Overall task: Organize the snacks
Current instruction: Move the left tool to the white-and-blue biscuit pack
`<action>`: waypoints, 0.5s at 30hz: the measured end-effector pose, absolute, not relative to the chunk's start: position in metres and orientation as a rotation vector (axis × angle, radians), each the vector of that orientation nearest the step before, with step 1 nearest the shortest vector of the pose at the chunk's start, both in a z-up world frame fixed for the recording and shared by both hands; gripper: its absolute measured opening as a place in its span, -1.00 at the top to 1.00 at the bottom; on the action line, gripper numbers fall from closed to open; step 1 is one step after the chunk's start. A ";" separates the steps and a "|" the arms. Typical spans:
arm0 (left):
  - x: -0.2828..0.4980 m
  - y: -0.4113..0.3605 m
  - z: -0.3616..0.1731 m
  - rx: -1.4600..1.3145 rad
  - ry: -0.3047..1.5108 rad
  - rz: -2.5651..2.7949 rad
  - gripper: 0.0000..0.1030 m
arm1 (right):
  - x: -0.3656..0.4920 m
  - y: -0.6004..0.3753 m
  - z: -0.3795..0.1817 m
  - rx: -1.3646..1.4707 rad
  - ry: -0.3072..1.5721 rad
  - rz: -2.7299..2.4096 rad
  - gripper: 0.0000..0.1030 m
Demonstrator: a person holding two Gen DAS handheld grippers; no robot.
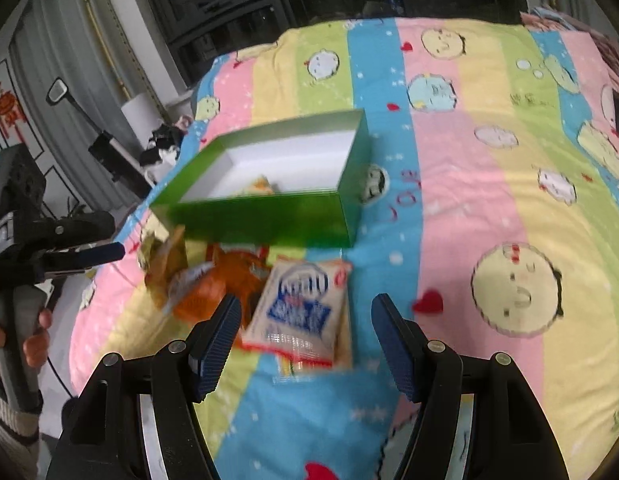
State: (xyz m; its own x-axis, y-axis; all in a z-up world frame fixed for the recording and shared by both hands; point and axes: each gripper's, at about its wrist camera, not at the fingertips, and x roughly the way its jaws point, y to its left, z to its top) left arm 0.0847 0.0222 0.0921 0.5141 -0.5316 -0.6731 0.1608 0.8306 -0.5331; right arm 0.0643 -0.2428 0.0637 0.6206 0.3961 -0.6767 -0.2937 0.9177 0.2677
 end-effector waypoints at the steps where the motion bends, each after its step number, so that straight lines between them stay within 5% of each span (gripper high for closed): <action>1: 0.083 0.013 0.088 -0.447 0.963 -0.473 -0.99 | 0.063 -0.243 0.062 0.137 0.817 0.401 -0.32; 15: 0.099 -0.066 0.051 -0.425 1.113 -0.588 -0.91 | 0.052 -0.240 0.033 0.133 0.851 0.414 -0.32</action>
